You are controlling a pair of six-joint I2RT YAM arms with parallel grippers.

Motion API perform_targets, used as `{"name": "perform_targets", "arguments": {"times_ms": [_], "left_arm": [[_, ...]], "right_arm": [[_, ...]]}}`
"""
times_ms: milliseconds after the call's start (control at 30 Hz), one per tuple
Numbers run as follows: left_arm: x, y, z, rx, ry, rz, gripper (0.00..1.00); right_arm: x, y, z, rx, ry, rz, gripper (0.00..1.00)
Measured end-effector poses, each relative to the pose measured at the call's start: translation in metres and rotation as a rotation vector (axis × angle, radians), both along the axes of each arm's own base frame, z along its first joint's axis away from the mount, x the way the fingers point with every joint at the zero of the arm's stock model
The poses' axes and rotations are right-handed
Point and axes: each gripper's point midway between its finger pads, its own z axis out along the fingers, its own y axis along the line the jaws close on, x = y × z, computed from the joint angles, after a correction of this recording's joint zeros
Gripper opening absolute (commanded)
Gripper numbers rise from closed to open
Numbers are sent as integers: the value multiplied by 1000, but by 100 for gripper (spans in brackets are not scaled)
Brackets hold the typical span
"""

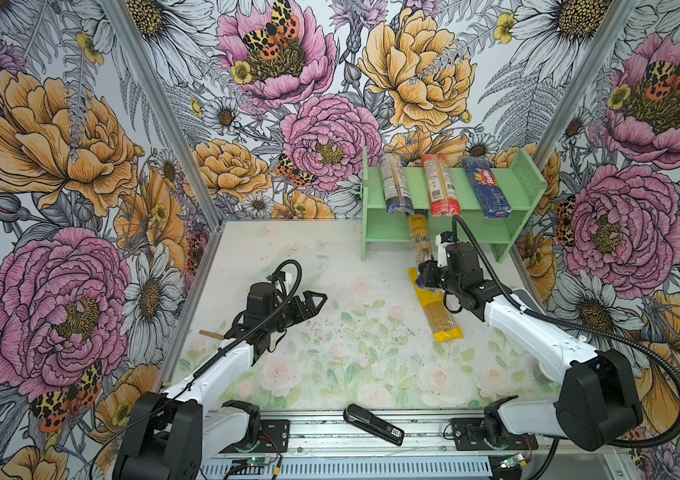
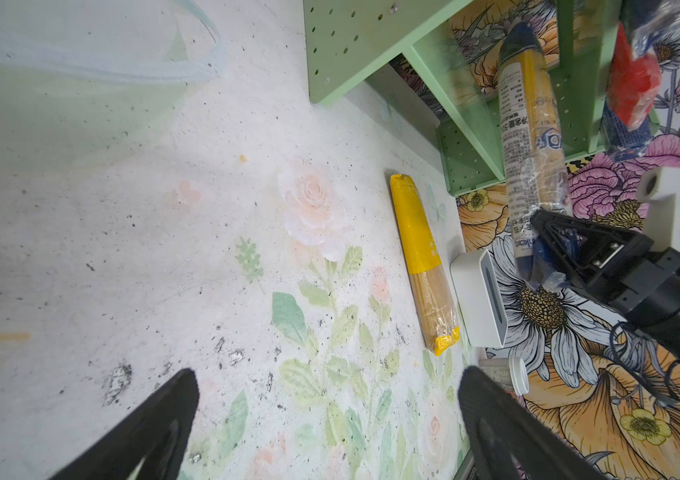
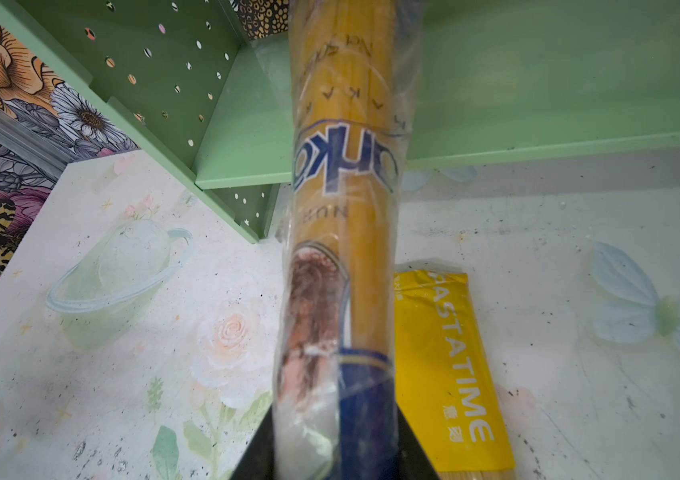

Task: Place and organize the pasta boxes and bags onto the shelf
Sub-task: 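Lift the blue-and-gold bag upright with the right gripper, then carry the upright bag with the right gripper toward the green shelf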

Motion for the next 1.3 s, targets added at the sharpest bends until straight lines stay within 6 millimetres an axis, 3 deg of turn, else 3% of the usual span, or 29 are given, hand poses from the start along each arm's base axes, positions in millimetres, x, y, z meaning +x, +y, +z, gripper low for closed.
{"name": "perform_targets", "arguments": {"times_ms": [500, 1300], "left_arm": [[2, -3, 1, -1, -3, -6, 99], [1, -3, 1, -1, -4, -8, 99]], "right_arm": [[27, -11, 21, 28, -86, -45, 0], [50, -11, 23, 66, -143, -69, 0]]}}
